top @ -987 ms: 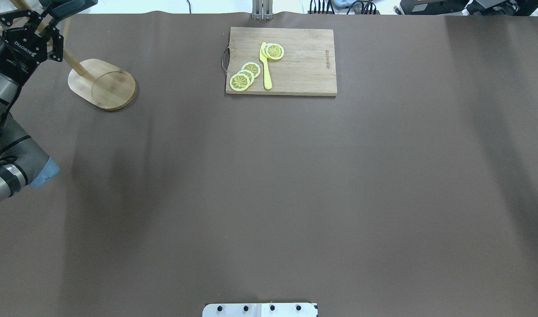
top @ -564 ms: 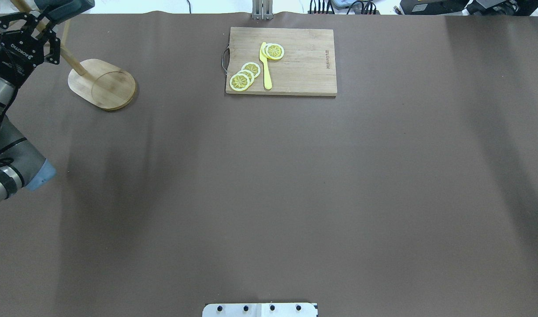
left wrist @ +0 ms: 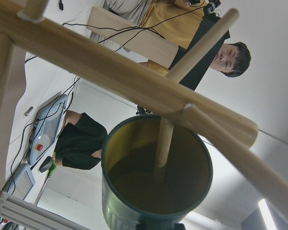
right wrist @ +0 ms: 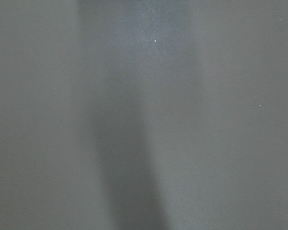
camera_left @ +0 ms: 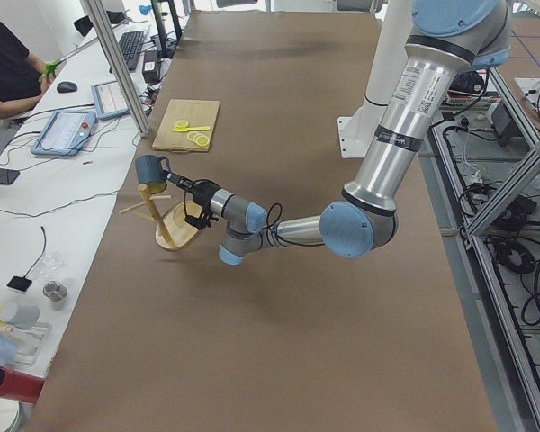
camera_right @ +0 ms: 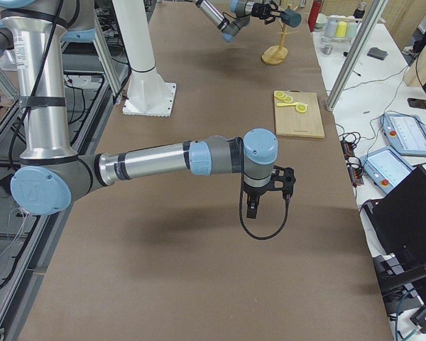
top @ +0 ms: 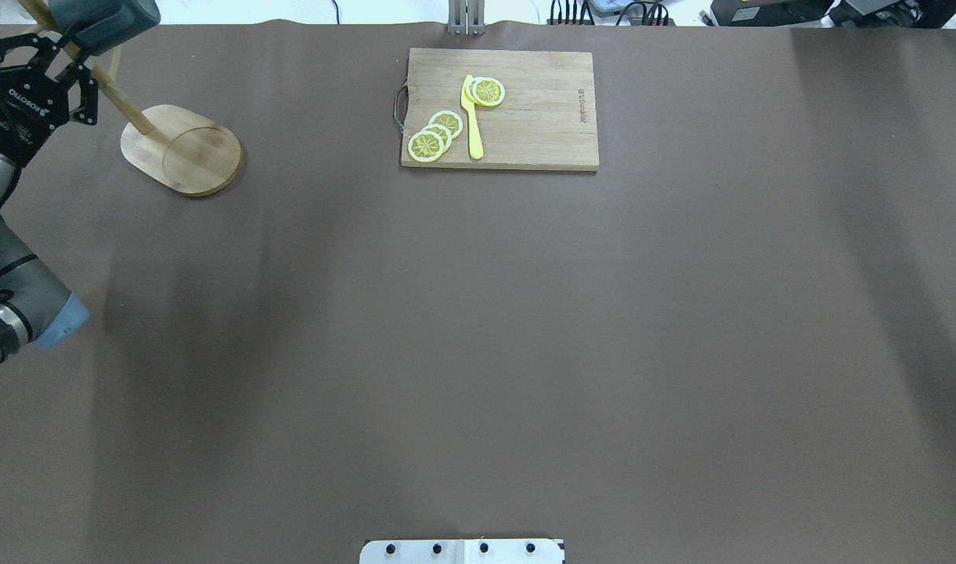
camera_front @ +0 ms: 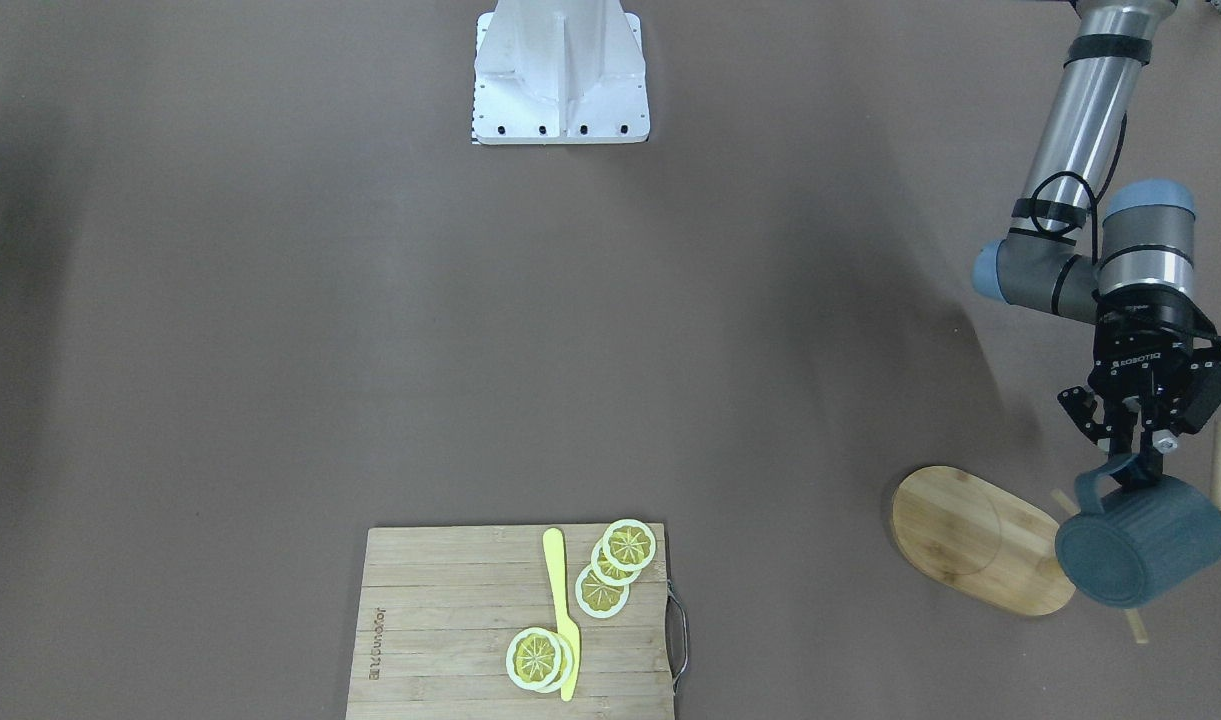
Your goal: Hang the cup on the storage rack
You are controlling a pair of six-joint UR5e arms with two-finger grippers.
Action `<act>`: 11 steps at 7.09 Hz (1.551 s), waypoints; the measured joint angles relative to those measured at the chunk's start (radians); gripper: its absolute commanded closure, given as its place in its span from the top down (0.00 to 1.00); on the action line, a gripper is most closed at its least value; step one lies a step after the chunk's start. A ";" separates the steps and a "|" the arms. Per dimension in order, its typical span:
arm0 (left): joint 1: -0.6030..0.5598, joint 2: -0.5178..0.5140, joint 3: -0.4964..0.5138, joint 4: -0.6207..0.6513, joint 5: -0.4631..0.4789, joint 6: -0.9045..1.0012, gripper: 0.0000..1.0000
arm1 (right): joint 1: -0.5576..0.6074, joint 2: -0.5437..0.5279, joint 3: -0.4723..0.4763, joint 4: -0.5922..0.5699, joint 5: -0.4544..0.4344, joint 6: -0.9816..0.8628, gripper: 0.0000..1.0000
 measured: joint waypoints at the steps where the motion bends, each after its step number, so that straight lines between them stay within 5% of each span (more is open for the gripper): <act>1: 0.000 0.002 0.001 -0.001 0.000 -0.023 0.00 | 0.000 0.000 0.000 0.000 -0.001 0.000 1.00; 4: 0.000 0.003 0.008 -0.002 0.000 -0.053 0.00 | 0.000 0.001 0.001 0.000 -0.002 0.000 1.00; 6: 0.000 0.004 0.009 -0.001 0.000 -0.066 0.28 | 0.000 0.002 0.001 0.000 -0.003 0.000 1.00; 8: -0.001 0.013 0.007 -0.002 -0.001 -0.070 0.98 | -0.001 0.002 0.001 0.000 -0.003 0.000 1.00; 11: -0.001 0.025 -0.004 -0.003 -0.002 -0.070 0.98 | -0.002 0.002 0.001 0.000 -0.003 0.000 1.00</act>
